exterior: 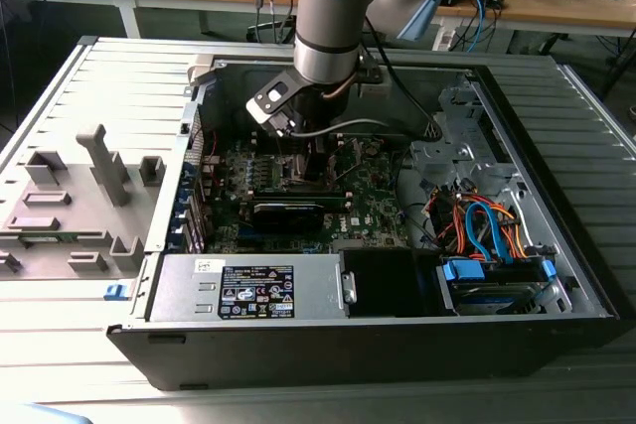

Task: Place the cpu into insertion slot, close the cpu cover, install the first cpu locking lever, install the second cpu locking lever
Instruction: 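Place the cpu into insertion slot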

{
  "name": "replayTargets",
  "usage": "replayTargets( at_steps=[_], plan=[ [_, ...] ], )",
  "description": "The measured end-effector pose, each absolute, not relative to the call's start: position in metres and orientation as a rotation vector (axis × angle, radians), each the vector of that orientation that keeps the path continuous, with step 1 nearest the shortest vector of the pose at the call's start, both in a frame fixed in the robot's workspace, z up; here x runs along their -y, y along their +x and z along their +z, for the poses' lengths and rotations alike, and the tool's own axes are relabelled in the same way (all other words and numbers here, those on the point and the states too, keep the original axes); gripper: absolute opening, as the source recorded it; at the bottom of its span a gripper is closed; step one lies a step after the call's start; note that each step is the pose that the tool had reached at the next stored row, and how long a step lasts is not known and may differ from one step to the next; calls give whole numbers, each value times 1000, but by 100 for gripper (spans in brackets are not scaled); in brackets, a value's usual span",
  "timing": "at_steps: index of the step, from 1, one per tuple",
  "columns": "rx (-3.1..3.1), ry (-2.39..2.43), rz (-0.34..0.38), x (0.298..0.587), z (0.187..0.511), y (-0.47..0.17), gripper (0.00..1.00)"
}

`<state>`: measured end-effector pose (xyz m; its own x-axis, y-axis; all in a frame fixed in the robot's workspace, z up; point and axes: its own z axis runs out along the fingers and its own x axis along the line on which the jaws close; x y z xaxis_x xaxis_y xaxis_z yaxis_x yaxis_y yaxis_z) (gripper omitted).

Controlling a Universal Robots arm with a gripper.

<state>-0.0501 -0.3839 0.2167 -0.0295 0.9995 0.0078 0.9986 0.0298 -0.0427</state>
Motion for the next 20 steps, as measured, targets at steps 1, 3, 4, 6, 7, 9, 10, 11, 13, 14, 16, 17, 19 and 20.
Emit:
replayTargets(
  at_steps=[1,3,4,6,7,9,10,11,13,14,16,17,19,20],
  plan=[
    [2229,-2163,39,384,216,-50,55],
    [2229,-2164,39,384,214,-51,55],
    [2229,-2164,39,384,213,-53,55],
    [2228,-2164,39,383,212,-53,55],
    [2227,-2165,39,383,212,-53,55],
    [2227,-2165,39,380,211,-53,55],
    [2227,-2165,39,379,211,-53,55],
    [2227,-2165,39,377,211,-53,55],
    [2225,-2167,39,376,210,-53,55],
    [2223,-2170,40,376,209,-53,55],
    [2222,-2170,40,376,207,-53,55],
    [2222,-2170,40,376,206,-53,55],
    [2222,-2170,40,376,206,-53,55],
    [2223,-2170,40,376,205,-53,55]
  ],
)
